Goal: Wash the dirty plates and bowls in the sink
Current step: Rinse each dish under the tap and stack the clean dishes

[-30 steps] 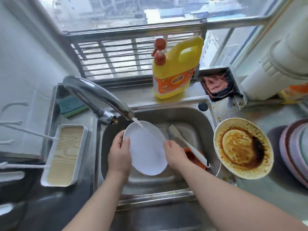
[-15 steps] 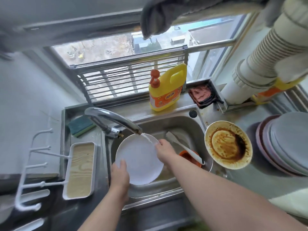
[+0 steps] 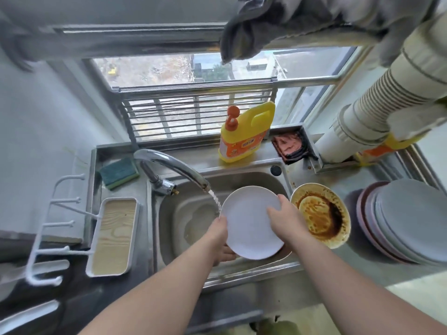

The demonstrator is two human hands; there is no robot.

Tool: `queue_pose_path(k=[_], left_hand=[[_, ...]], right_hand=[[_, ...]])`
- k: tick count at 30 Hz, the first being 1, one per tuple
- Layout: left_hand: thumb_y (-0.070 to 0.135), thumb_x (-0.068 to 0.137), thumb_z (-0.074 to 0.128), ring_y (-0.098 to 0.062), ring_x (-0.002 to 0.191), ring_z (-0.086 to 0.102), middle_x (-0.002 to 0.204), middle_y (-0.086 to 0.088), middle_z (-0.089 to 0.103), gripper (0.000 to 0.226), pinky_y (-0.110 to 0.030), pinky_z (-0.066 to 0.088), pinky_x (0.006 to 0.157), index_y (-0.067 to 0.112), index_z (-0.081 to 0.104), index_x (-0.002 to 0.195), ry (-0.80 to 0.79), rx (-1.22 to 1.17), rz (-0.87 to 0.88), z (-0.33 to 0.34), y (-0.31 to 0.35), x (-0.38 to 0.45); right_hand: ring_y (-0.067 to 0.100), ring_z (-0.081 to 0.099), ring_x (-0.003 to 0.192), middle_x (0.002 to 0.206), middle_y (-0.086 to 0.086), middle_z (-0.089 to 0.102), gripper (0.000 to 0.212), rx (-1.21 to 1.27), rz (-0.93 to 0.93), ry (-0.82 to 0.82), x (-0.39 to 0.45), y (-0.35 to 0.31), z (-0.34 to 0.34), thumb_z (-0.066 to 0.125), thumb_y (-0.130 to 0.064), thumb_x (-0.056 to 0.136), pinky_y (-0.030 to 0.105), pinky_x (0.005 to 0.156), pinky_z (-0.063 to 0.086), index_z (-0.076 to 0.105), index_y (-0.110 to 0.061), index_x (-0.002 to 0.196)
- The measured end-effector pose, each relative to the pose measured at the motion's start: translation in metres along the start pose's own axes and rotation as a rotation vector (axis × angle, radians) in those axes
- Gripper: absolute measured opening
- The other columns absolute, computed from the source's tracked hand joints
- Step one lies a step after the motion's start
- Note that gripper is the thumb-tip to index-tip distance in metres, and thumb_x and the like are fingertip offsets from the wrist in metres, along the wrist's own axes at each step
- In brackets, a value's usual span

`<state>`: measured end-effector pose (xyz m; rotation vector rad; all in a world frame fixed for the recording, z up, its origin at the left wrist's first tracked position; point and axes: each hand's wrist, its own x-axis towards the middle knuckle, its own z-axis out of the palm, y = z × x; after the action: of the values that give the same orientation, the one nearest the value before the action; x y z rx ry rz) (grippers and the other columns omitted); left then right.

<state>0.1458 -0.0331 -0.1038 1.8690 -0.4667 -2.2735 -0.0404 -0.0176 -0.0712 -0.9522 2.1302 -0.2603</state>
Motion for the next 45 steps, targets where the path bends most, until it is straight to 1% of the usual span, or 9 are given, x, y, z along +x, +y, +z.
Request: queue_pose_path(k=[6,13,20,23,29,33,37,41,45], left_hand=[[0.045,0.103,0.038,-0.025,0.091,0.063,0.101,-0.001,0.069,0.029,-0.041,0.057,0.080,0.034,0.063,0.094,0.365,0.401,0.443,-0.021,0.026,-0.003],[0.049,0.104,0.041,-0.034,0.071,0.069,0.096,-0.012,0.068,0.030,-0.035,0.054,0.051,0.034,0.066,0.101,0.371,0.590,0.469,-0.066,0.057,-0.022],[0.050,0.100,0.035,-0.033,0.099,0.071,0.112,-0.007,0.071,0.032,-0.062,0.062,0.084,0.050,0.066,0.106,0.363,0.450,0.435,-0.117,0.033,-0.023],[0.055,0.111,0.027,-0.028,0.103,0.067,0.122,-0.008,0.068,0.041,-0.050,0.058,0.093,0.034,0.059,0.128,0.329,0.098,0.301,-0.103,0.020,-0.023],[0.083,0.097,0.009,-0.043,0.131,0.054,0.135,-0.014,0.067,0.094,-0.052,0.019,0.126,0.018,0.063,0.138,0.024,-0.515,0.011,-0.060,0.010,-0.008],[0.050,0.109,0.040,-0.025,0.084,0.070,0.087,-0.007,0.076,0.049,-0.036,0.050,0.096,0.016,0.075,0.099,0.070,-0.587,0.147,-0.018,0.025,-0.018],[0.004,0.094,0.040,-0.017,0.062,0.049,0.074,0.001,0.045,0.027,-0.028,0.042,0.067,0.018,0.051,0.073,0.089,-0.682,0.176,0.000,0.042,-0.012],[-0.009,0.094,0.030,-0.037,0.102,0.060,0.110,-0.015,0.052,0.040,-0.054,0.051,0.095,0.008,0.054,0.120,0.039,-0.711,0.188,0.003,0.051,-0.006],[-0.010,0.101,0.028,-0.050,0.115,0.059,0.129,-0.035,0.059,0.033,-0.063,0.036,0.116,-0.008,0.053,0.123,-0.008,-0.639,0.185,-0.005,0.052,-0.008]], right_hand=[[0.034,0.061,0.104,0.116,0.009,0.066,0.030,-0.074,0.089,-0.080,0.003,0.017,0.006,0.046,-0.032,0.097,0.046,0.095,0.054,0.060,-0.019,0.119],[0.022,0.060,0.078,0.104,0.010,0.066,0.039,-0.028,0.096,-0.335,0.007,0.000,0.067,0.038,-0.035,0.107,0.031,0.064,0.048,0.063,-0.007,0.116],[0.029,0.061,0.097,0.117,0.008,0.069,0.026,0.059,-0.006,-0.223,0.007,-0.030,0.076,0.041,-0.026,0.100,0.035,0.078,0.047,0.062,-0.023,0.115],[0.033,0.061,0.102,0.115,0.006,0.068,0.029,0.064,-0.119,-0.137,0.001,-0.042,0.064,0.037,-0.024,0.102,0.039,0.083,0.049,0.060,-0.032,0.118],[0.021,0.064,0.093,0.097,-0.009,0.071,0.016,0.151,-0.223,0.036,-0.003,-0.022,0.030,0.046,-0.033,0.105,0.040,0.077,0.051,0.061,-0.038,0.107],[0.016,0.066,0.088,0.088,-0.012,0.071,0.017,0.303,-0.183,0.199,-0.015,0.015,0.017,0.057,-0.029,0.105,0.033,0.069,0.046,0.065,-0.035,0.092],[0.013,0.068,0.105,0.106,-0.020,0.074,0.022,0.390,-0.194,0.297,-0.022,0.044,0.022,0.061,-0.017,0.103,0.041,0.093,0.057,0.073,-0.035,0.106],[0.006,0.064,0.122,0.124,-0.024,0.071,0.028,0.418,-0.209,0.302,-0.026,0.057,0.029,0.062,-0.009,0.102,0.035,0.112,0.047,0.073,-0.034,0.109],[0.008,0.065,0.121,0.129,-0.024,0.068,0.027,0.555,-0.052,0.209,-0.023,0.053,0.039,0.061,-0.007,0.102,0.038,0.112,0.048,0.072,-0.032,0.101]])
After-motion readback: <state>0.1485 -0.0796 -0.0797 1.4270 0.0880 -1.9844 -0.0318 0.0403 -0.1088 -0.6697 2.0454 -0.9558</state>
